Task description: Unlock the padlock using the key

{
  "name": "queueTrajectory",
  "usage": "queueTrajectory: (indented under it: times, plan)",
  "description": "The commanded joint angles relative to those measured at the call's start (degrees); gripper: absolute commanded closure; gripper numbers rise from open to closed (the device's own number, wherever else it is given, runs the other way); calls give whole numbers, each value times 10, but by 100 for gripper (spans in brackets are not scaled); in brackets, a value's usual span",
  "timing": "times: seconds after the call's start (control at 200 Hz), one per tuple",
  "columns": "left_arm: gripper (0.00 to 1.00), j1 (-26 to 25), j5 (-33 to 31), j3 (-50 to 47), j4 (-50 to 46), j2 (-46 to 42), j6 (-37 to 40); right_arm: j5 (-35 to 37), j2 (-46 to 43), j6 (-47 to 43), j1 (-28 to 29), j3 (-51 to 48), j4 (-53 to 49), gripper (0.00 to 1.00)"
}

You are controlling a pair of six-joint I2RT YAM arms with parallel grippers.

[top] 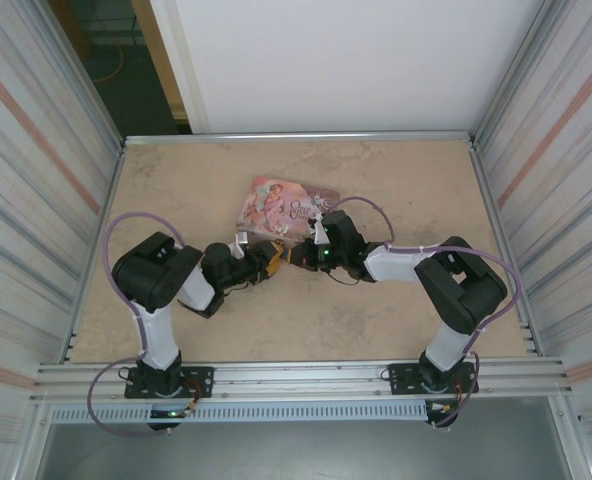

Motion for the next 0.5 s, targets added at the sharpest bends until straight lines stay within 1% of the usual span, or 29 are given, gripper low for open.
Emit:
queueTrajectory:
  times: [0.0,0.18,0.496]
  plan:
    - [66,-4,-7,13,26,12,-10,-10,-2,15,9,20,19,100]
    - [70,-5,-6,19,26,16,-12,-11,-1,20,11,20,21,100]
    - [81,-7,-7,21,25,17,-10,-13,-2,32,12,15,35,100]
